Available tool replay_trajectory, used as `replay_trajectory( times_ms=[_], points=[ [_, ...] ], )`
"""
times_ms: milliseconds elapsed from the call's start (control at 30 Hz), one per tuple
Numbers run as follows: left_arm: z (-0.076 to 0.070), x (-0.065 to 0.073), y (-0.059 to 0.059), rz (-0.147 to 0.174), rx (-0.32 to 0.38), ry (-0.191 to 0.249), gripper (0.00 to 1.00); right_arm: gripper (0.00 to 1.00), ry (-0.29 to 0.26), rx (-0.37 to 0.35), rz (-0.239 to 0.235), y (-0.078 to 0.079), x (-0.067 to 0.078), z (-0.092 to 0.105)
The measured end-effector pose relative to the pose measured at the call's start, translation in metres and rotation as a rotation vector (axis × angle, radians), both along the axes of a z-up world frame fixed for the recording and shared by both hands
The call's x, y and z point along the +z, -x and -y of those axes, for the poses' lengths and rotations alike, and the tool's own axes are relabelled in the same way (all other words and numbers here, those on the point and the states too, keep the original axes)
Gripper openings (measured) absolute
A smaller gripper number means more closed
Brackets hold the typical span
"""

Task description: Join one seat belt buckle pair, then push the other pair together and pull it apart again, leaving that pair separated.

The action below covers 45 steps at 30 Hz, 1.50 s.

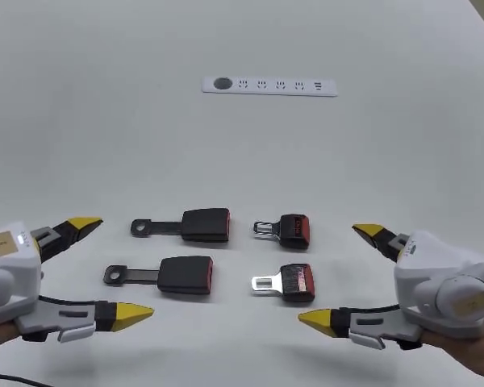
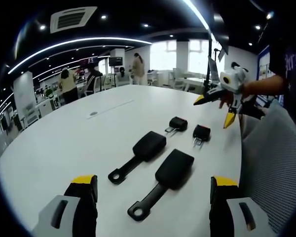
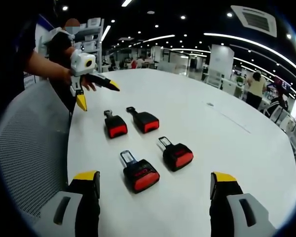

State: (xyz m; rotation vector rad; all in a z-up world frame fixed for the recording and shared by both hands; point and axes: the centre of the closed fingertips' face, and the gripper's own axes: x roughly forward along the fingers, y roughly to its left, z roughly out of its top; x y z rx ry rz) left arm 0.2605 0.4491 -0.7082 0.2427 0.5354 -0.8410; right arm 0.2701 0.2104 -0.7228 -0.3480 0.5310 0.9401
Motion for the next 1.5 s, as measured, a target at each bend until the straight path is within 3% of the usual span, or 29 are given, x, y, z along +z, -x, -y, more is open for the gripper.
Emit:
replay_trajectory(
  times_ms=[367,567,900,1500],
  points=[
    [0.006,0.001,-0.001,-0.012,-0.027,-0.012,0.94,0.91,0.022,0.035,-0.005,-0.002,0.000,0.000],
    [0.005,-0.004,-0.003,-0.022,-0.067,-0.029,0.87,0.83,0.053,0.078,-0.021,0.000,-0.003,0.000],
    [0.008,-0.014,-0.003,-0.048,-0.159,-0.073,0.77,0.73,0.100,0.156,-0.024,0.002,-0.009,-0.001],
    [0.031,-0.029,-0.001,-0.098,-0.333,-0.148,0.61,0.54,0.159,0.305,-0.030,0.008,-0.022,-0.011]
  ],
)
